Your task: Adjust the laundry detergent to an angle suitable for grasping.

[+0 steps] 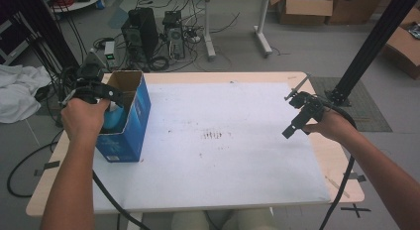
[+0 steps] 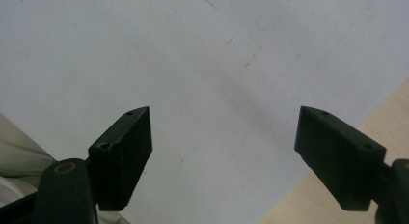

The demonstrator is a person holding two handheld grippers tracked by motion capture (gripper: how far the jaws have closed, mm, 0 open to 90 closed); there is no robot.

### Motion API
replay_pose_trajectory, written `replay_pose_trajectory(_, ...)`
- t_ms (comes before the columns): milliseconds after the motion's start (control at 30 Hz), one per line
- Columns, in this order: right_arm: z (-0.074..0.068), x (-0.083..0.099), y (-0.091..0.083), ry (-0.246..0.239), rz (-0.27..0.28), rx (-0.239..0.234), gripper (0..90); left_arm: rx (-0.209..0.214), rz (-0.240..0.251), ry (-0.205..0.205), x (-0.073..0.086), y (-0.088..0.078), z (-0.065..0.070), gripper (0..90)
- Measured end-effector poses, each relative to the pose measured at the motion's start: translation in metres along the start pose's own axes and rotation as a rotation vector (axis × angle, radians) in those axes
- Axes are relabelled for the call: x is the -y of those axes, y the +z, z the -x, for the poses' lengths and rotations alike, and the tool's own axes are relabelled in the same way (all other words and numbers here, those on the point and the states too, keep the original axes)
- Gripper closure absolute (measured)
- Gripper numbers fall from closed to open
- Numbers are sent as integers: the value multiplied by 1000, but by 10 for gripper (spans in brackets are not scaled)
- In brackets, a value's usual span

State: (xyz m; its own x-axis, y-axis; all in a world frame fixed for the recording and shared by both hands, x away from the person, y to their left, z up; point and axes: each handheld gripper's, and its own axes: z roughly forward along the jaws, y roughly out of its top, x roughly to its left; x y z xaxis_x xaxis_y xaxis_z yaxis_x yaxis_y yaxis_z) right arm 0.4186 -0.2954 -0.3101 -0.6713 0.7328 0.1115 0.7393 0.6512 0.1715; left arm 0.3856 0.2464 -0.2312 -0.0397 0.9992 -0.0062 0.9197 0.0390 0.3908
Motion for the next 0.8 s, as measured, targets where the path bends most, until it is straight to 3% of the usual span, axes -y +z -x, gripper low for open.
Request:
replay_pose_trajectory(333,-2,2,-3,-2,4,-1,209,38,29,33,-2,-20,15,238)
replay_pose_trajectory(567,-3,2,-5,-11,11,-1,208,61,50,101,-4,-32,38,228)
replay_pose_trajectory(800,-5,1,-6,-17,12,0,209,85,70,135,-8,-36,60,230)
